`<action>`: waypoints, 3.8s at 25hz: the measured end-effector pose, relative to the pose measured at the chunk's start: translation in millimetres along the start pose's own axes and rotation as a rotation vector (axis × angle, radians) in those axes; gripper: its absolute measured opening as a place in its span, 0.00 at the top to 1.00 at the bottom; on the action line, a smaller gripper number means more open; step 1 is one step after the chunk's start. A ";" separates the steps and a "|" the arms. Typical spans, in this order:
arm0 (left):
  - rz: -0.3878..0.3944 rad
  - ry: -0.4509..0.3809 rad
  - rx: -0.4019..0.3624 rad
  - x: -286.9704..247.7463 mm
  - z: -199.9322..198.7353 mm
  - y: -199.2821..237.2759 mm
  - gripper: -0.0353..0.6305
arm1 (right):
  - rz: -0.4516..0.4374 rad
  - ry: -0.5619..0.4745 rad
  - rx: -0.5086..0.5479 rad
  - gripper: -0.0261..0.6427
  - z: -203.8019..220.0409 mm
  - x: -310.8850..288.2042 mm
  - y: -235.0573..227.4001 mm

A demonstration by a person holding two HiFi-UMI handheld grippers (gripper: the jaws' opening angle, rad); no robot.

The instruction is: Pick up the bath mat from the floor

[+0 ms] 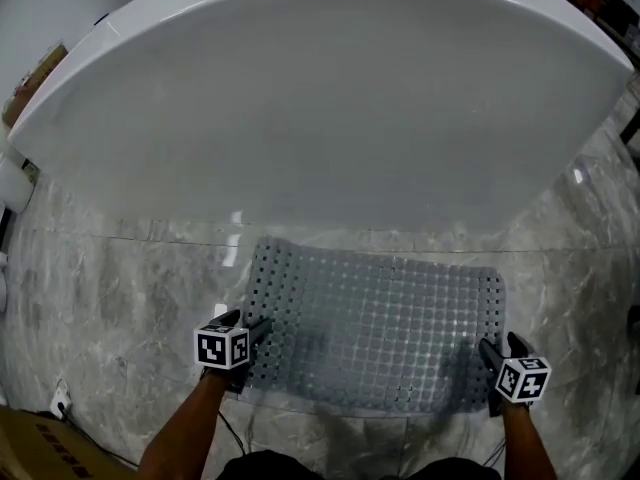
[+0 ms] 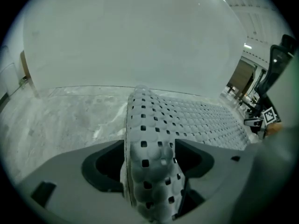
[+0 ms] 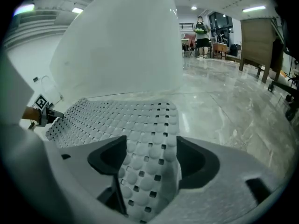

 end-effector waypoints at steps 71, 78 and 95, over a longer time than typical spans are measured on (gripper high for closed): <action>0.139 -0.337 -0.061 286.0 -65.5 -99.4 0.88 | -0.210 -0.263 0.088 0.89 -139.8 243.2 124.7; 0.120 -0.357 -0.038 376.6 -86.4 -108.9 0.88 | -0.222 -0.275 0.078 0.89 -176.9 323.5 149.3; 0.099 -0.415 -0.019 620.0 -138.8 -154.2 0.88 | -0.229 -0.331 0.074 0.89 -267.8 551.1 191.0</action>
Point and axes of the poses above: the fingertips, and each gripper's own axes: x backward along the fingers, y to its left, z out of its underside, the point moved 3 cm from there along x, backward along the fingers, and after that the axes turned 11 degrees about y, right-handed, at the moved point
